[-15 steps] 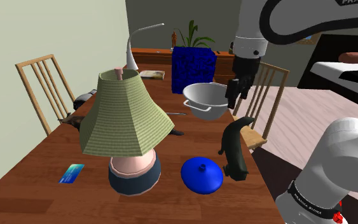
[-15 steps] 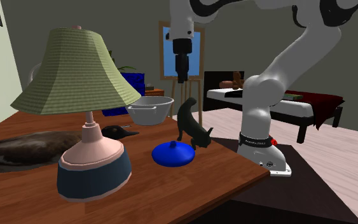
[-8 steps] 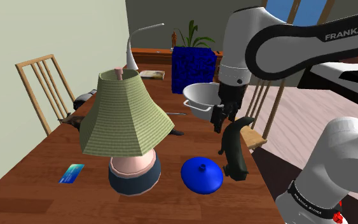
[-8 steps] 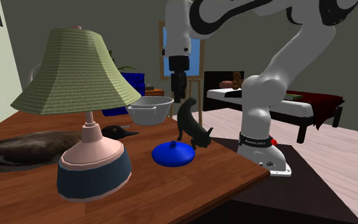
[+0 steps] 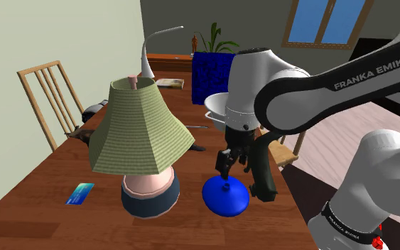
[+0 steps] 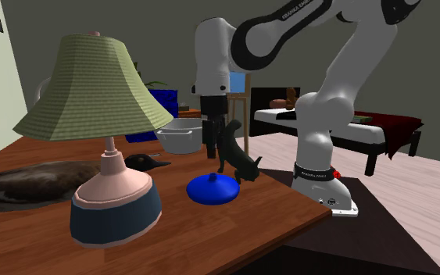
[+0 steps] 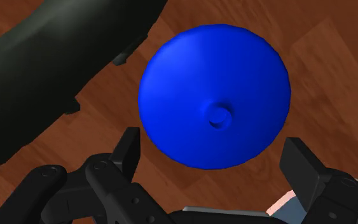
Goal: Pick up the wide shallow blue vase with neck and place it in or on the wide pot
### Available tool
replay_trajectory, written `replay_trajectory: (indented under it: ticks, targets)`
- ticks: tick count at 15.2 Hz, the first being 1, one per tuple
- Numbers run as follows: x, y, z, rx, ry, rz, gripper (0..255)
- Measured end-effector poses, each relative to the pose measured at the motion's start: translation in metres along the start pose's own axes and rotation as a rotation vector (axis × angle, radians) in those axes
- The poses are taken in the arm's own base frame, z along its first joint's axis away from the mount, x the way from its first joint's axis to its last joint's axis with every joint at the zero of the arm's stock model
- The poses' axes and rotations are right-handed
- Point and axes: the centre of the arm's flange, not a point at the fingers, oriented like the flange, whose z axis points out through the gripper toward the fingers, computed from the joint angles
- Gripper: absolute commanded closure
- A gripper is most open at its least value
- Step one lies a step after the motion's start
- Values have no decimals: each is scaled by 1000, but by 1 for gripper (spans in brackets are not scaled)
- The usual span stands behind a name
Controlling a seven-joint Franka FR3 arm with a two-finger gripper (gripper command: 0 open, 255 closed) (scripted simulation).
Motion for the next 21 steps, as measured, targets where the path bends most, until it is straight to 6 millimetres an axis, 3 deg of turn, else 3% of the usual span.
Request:
replay_trajectory:
  ticks: [9, 15, 16, 21]
  targets:
    - [1, -12, 52, 9, -2, 4, 0]
    - [0, -12, 56, 9, -1, 4, 0]
    - [0, -12, 56, 9, -1, 4, 255]
    - [1, -12, 55, 10, 1, 5, 255]
